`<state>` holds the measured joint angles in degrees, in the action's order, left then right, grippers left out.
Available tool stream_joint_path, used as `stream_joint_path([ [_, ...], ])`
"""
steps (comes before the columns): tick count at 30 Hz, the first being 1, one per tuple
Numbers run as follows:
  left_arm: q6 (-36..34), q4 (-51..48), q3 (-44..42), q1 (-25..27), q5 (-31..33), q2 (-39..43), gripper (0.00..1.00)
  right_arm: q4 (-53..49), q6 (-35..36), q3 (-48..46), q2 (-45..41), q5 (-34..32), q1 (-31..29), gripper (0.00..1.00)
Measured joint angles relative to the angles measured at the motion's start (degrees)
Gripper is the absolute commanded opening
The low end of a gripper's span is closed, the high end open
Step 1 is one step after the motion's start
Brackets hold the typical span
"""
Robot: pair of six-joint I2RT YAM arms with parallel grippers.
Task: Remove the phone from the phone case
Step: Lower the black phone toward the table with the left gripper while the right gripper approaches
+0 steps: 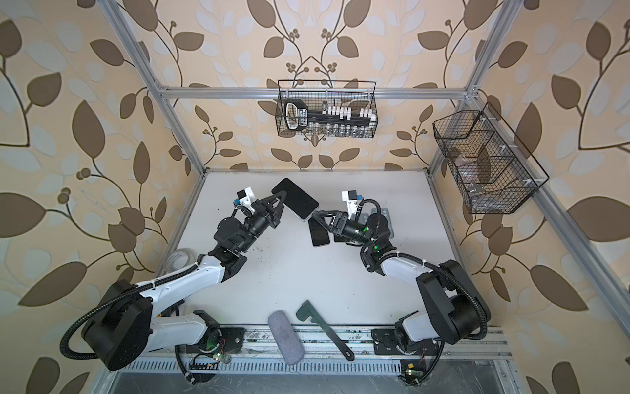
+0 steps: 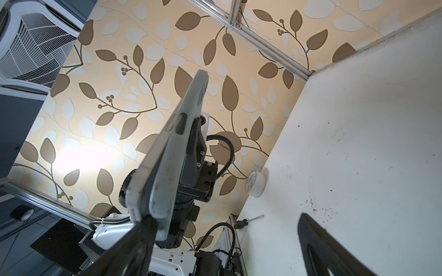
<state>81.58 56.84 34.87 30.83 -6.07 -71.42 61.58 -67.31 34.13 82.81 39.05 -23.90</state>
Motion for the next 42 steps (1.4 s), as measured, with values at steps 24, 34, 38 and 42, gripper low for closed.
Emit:
stream_joint_path([
  [24,0.0,1.7,0.3,1.5,-4.3,-0.8,0.00,5.7,-6.2,0.1,0.9,-0.7,2.9,0.89],
  [34,-1.2,0.3,2.4,1.5,-4.8,-2.2,0.00,5.8,-6.7,0.1,2.3,0.7,0.6,0.83],
  [38,-2.4,-0.7,3.9,1.5,-5.5,-3.0,0.00,6.0,-6.9,0.1,2.3,1.4,0.5,0.80],
  [42,-3.5,-1.9,5.0,1.5,-5.7,-3.6,0.00,5.9,-7.0,0.0,2.3,1.7,0.8,0.71],
])
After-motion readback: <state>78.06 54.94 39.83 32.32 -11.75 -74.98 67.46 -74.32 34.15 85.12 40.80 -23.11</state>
